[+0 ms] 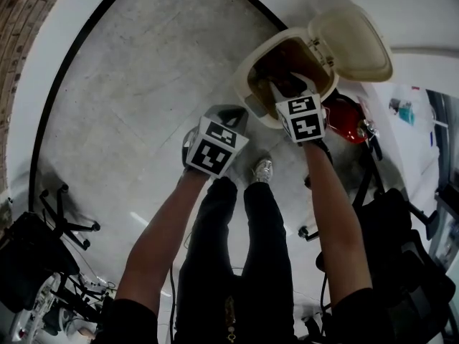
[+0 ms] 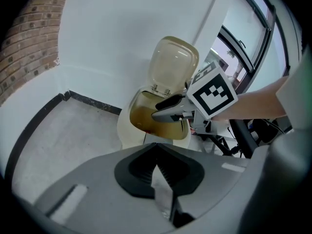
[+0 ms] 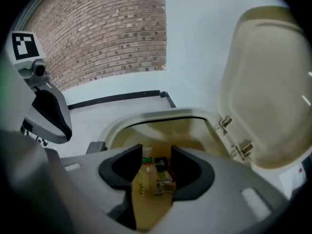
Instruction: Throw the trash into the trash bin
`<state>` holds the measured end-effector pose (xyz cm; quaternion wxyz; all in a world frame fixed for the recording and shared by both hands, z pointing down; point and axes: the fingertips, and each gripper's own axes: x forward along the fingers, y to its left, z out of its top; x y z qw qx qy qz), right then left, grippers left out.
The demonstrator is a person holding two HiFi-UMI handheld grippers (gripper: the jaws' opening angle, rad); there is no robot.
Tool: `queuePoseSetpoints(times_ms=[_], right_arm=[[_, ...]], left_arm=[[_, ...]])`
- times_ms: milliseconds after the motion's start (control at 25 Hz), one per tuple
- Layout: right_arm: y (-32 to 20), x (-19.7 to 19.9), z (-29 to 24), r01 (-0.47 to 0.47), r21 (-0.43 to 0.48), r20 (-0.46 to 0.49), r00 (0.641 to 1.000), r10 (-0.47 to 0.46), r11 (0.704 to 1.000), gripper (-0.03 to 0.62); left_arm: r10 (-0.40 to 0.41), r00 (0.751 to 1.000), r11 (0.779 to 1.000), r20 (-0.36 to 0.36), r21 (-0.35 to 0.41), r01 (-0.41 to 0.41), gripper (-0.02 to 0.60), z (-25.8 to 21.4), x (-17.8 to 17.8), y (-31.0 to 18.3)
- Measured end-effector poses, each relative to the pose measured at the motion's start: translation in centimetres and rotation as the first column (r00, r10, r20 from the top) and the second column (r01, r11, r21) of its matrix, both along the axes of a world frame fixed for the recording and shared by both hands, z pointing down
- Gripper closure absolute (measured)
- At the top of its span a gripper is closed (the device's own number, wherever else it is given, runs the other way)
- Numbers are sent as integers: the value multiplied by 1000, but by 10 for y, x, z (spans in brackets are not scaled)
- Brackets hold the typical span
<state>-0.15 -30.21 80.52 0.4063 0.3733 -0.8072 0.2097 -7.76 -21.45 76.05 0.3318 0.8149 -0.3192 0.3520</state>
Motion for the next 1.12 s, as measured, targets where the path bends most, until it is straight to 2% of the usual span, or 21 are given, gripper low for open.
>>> queuePoseSetpoints(times_ms=[240,440,480,520,600,800,920,1040,1120], right_arm=[[4,6,-20,-22,38,44,999,20,999,407],[2,38,-68,-91,106,112,991,79,990,407],[1,47,-78,-100,122,118,989,85,988,421],[1,56,-89,-104,138,120,989,88,985,513],[3,73,-108,-108,165,121,989,89,980,576],[5,122,-143,-144,195,96,987,127,970,592],[-6,169,-164,-219,222,75,975,208,950,592],[-32,210,-190,-307,270,83,952,296,912,591],[-52,223,-209,-343,304,113,939,324,889,591]], left_arm=[[-1,1000,1000,1,-5,1,575,0,-3,0],[-7,1000,1000,2,0,7,575,-5,3,-4],[-8,1000,1000,1,3,8,575,-6,6,-5],[-8,1000,1000,-1,5,8,575,-7,9,-7],[-8,1000,1000,-3,10,9,575,-10,17,-9],[-9,1000,1000,-14,20,9,575,-24,37,-15],[0,1000,1000,-20,29,1,575,-32,48,-17],[1,1000,999,-21,37,-1,575,-37,54,-23],[-1,1000,999,-15,40,2,575,-40,54,-26]])
